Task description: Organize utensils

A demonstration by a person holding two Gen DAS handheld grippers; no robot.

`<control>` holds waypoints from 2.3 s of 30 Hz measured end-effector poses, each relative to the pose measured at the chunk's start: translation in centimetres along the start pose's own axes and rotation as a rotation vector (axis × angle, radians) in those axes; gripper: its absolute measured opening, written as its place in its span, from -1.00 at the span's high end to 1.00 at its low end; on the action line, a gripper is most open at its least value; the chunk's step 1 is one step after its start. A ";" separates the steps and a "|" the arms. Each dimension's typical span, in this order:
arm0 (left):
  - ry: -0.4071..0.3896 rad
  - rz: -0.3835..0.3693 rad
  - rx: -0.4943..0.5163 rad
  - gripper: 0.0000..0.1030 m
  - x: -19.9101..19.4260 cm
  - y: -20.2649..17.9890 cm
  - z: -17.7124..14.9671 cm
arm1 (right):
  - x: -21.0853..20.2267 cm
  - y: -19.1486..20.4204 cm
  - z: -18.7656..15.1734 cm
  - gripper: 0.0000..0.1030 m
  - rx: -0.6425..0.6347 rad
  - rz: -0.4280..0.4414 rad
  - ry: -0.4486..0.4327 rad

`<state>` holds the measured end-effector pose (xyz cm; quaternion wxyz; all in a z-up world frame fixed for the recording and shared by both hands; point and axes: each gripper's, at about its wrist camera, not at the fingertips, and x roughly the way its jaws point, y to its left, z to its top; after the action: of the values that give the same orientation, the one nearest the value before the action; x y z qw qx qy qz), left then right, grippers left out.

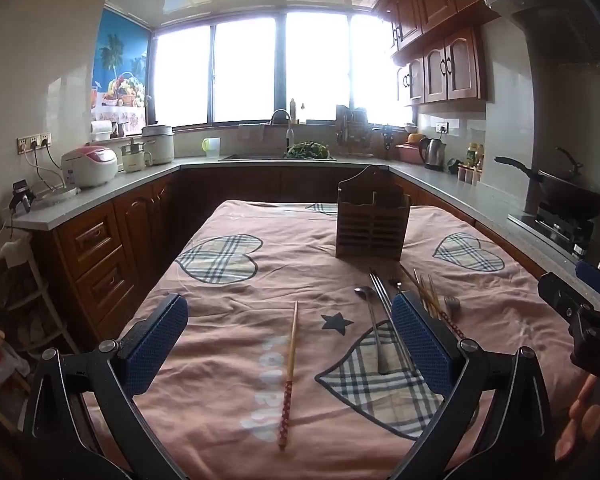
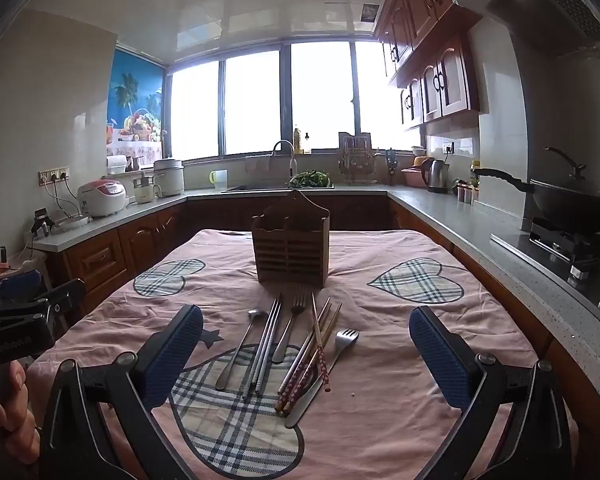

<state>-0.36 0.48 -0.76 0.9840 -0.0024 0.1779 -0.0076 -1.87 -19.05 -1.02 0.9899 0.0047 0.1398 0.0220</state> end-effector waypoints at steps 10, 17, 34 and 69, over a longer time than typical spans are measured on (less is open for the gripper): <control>-0.003 -0.002 -0.004 -1.00 -0.1 0.4 0.1 | -0.1 0.1 0.2 -1.00 0.002 0.008 -0.006; 0.002 -0.001 -0.003 -1.00 0.1 0.3 0.2 | -0.3 0.8 0.3 -1.00 -0.003 0.003 -0.001; 0.059 -0.012 -0.026 -1.00 1.8 1.2 0.2 | 0.4 0.4 0.5 -1.00 -0.003 0.030 0.035; 0.573 -0.097 0.036 -0.78 21.0 1.7 -1.2 | 21.0 -3.9 0.6 0.01 0.139 0.197 0.502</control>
<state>18.96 1.84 -9.24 0.8921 0.0086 0.4480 -0.0579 18.62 -21.97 -6.33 0.9146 0.0807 0.3808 0.1091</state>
